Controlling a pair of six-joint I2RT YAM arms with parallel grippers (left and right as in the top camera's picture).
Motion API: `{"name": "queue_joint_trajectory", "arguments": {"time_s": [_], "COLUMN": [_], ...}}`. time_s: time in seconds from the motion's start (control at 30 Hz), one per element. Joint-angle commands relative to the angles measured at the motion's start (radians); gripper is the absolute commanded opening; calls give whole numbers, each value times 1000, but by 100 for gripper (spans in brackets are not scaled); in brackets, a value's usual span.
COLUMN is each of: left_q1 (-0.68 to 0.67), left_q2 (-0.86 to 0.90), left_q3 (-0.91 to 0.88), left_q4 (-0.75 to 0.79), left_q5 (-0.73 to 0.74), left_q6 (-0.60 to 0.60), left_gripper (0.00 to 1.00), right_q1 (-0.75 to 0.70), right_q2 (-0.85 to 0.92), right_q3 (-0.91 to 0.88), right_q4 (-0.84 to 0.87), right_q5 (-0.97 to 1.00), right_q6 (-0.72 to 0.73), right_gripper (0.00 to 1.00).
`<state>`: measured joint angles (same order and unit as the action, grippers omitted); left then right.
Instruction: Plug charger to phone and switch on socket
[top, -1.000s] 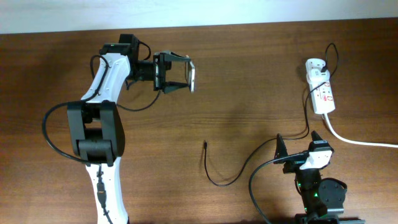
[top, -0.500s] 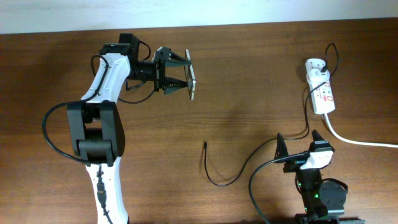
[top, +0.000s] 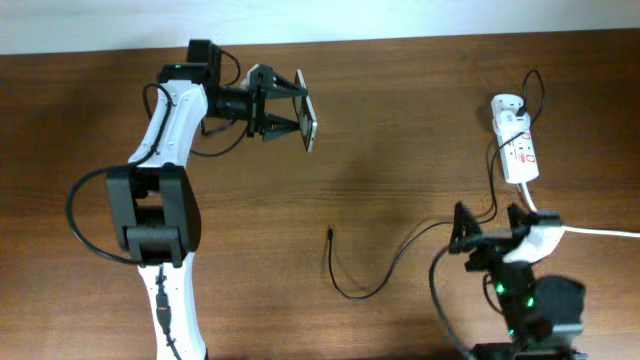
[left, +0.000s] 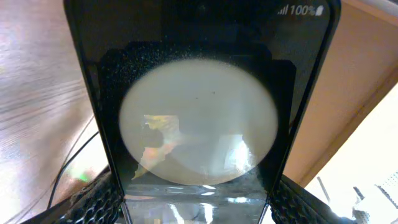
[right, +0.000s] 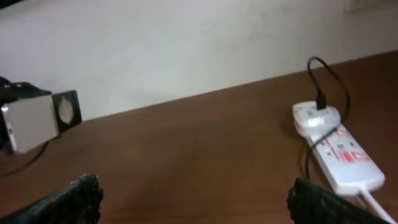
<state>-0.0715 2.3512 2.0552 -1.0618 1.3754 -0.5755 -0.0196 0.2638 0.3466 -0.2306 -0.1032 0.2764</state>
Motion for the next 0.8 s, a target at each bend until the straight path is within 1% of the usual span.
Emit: {"name": "queue_joint_trajectory", "arguments": {"time_s": [0.0, 0.03, 0.07, 0.1, 0.17, 0.2, 0.27, 0.33, 0.37, 0.43, 0.47, 0.5, 0.57, 0.7, 0.73, 0.77], "left_q1": [5, 5, 5, 5, 5, 2, -2, -8, -10, -18, -27, -37, -54, -61, -61, -62], "left_q2": [8, 8, 8, 8, 8, 6, 3, 3, 2, 2, 2, 2, 1, 1, 1, 1], "left_q3": [82, 103, 114, 128, 138, 142, 142, 142, 142, 142, 142, 142, 142, 142, 142, 142], "left_q4": [5, 8, 8, 7, 8, 8, 18, 44, 51, 52, 55, 56, 60, 60, 59, 59], "left_q5": [-15, -37, -49, -85, -153, -199, -261, -270, -270, -274, -277, -277, -288, -322, -322, -322], "left_q6": [-82, -129, -147, -190, -247, -277, -342, -356, -356, -357, -364, -370, -375, -382, -382, -382], "left_gripper": [0, 0, 0, 0, 0, 0, 0, 0, 0, 0, 0, 0, 0, 0, 0, 0], "right_q1": [6, 6, 7, 8, 8, 8, 8, 7, 8, 8, 8, 8, 8, 7, 10, 16], "right_q2": [230, 350, 452, 607, 739, 838, 1023, 1115, 1152, 1219, 1262, 1297, 1339, 1347, 1347, 1347], "right_q3": [225, 330, 419, 545, 644, 705, 787, 791, 791, 791, 791, 791, 791, 790, 791, 791], "right_q4": [-58, -101, -133, -158, -183, -201, -198, -153, -138, -101, -64, -43, -14, -18, -13, 26], "right_q5": [-48, -69, -121, -230, -293, -336, -502, -580, -578, -580, -586, -593, -670, -645, -666, -756], "right_q6": [-14, -14, -14, -14, -14, -14, -13, -13, 18, 149, 243, 268, 283, 283, 282, 210], "right_gripper": [99, 99, 99, 99, 99, 99, 99, 99, 99, 99, 99, 99, 99, 98, 99, 99]}}
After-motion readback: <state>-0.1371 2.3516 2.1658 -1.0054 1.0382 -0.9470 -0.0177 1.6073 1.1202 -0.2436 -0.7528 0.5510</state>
